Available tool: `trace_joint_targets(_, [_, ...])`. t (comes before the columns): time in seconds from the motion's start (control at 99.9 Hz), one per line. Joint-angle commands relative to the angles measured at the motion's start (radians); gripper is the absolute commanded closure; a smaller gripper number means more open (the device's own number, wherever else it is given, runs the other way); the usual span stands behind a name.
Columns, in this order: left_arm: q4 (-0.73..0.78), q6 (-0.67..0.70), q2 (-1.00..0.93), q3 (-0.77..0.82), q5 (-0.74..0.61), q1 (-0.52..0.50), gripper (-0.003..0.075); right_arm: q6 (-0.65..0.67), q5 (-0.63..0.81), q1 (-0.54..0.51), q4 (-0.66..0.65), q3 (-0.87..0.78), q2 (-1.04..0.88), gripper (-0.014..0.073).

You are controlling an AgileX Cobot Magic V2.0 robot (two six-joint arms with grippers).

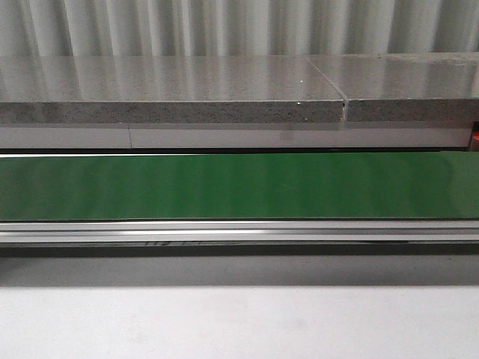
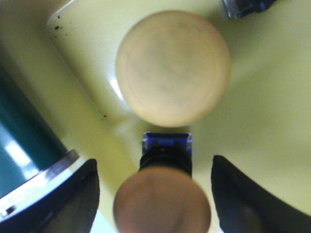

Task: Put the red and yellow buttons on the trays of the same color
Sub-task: 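Open the right gripper and return it above the belt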

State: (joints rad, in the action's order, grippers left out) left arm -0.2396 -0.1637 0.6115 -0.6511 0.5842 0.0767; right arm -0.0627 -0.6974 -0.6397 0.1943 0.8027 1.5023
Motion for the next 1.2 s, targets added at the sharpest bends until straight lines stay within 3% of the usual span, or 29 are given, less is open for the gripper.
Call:
trace_joint_targets(0.0, [-0.019,-0.001,0.001,-0.027,-0.074,0.008,0.074,0.003,-0.011,-0.006,0.012,0.039,-0.072,0.0084])
trace_joint_targets(0.3, [-0.019,-0.001,0.001,-0.027,-0.074,0.008,0.074,0.003,-0.04,0.033,0.033,0.048,-0.318,0.0084])
trace_joint_targets(0.661, [-0.019,-0.001,0.001,-0.027,-0.074,0.008,0.074,-0.065,0.012,0.37,0.035,0.047,-0.565,0.0084])
trace_joint_targets(0.951, [-0.019,-0.001,0.001,-0.027,-0.074,0.008,0.074,-0.113,0.077,0.521,0.035,-0.019,-0.703,0.0092])
trace_joint_targets(1.051, [-0.019,-0.001,0.001,-0.027,-0.074,0.008,0.074,-0.113,0.087,0.526,0.035,-0.036,-0.734,0.0186])
trace_joint_targets(1.191, [-0.019,-0.001,0.001,-0.027,-0.074,0.008,0.074,-0.113,0.083,0.526,0.035,-0.036,-0.754,0.045])
